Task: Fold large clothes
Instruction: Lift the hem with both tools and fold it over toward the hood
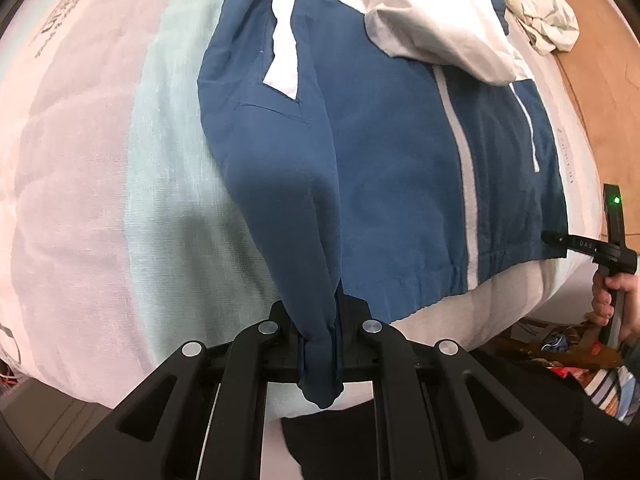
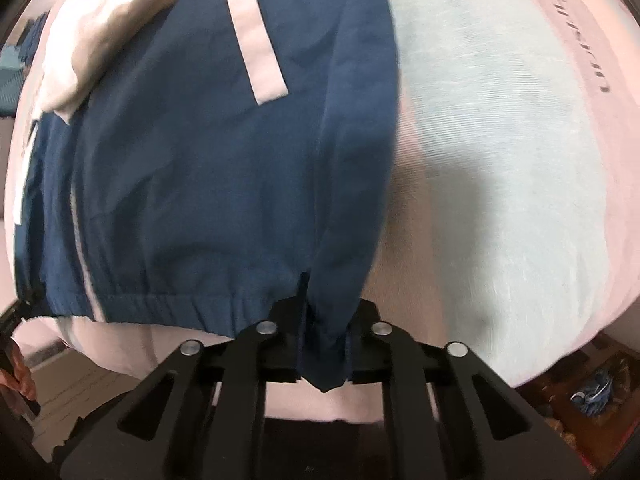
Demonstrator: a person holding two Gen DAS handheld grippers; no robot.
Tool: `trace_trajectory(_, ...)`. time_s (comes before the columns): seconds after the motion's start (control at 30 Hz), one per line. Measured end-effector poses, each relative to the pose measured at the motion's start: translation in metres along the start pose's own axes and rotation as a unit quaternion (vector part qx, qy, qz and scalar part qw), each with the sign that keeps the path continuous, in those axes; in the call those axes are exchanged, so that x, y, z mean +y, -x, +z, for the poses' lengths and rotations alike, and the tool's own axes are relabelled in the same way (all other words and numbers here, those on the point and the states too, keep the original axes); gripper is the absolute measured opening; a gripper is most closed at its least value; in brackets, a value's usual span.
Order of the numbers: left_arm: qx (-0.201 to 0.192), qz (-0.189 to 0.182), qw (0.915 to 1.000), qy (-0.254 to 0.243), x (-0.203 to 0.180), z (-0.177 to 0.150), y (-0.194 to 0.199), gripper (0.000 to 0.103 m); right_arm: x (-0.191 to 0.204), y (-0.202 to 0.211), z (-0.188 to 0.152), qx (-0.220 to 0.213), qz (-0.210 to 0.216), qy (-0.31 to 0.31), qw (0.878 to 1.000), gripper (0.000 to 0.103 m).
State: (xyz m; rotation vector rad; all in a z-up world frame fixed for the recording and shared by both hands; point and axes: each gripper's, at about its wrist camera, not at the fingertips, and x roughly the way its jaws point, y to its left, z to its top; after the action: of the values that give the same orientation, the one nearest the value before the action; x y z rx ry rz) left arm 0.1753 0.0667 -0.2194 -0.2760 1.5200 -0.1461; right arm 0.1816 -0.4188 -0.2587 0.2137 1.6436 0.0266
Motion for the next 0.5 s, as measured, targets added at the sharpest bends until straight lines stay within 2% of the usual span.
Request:
trace_trajectory(0.23, -0.005, -0.008, 0.9999, 0.008, -0.006, 0.009, 0.019, 0.009, -0.001, 0.034, -0.008, -0.023, 0.016, 0.004, 1.0, 0.007)
trace_trajectory(0.4, -0.013, -0.001, 0.9998, 0.017, -0.019, 0.025, 0.046, 0.009, -0.002, 0.063, 0.006, -0.016, 0.035, 0.032, 0.999, 0.007)
trace_trajectory(0.5, -0.016, 0.003, 0.9994, 0.03, -0.025, 0.034, 0.061, 0.009, -0.012, 0.079, 0.016, -0.009, 0.058, 0.028, 0.998, 0.007)
